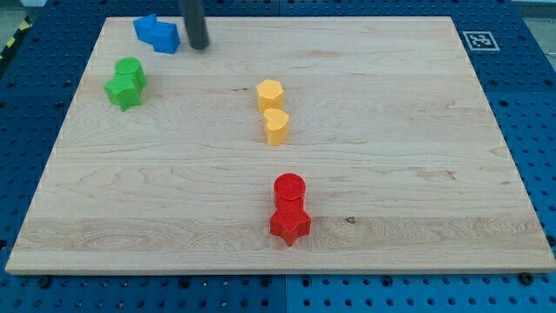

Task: Push the yellow hexagon towards the bottom left

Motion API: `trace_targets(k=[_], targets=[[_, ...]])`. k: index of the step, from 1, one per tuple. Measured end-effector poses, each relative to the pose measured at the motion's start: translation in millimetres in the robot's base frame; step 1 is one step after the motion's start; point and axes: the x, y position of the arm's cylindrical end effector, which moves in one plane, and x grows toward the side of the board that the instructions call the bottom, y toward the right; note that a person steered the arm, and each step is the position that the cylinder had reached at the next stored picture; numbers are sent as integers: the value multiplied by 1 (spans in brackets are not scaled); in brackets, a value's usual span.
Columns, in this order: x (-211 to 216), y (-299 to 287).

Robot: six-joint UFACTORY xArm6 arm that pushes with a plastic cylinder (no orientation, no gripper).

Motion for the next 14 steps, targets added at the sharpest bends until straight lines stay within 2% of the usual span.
trace_targets(k=[1, 2, 5, 9, 12, 14], targets=[[41, 74], [57, 93], [67, 93], [183, 93], [191, 84], [194, 33]])
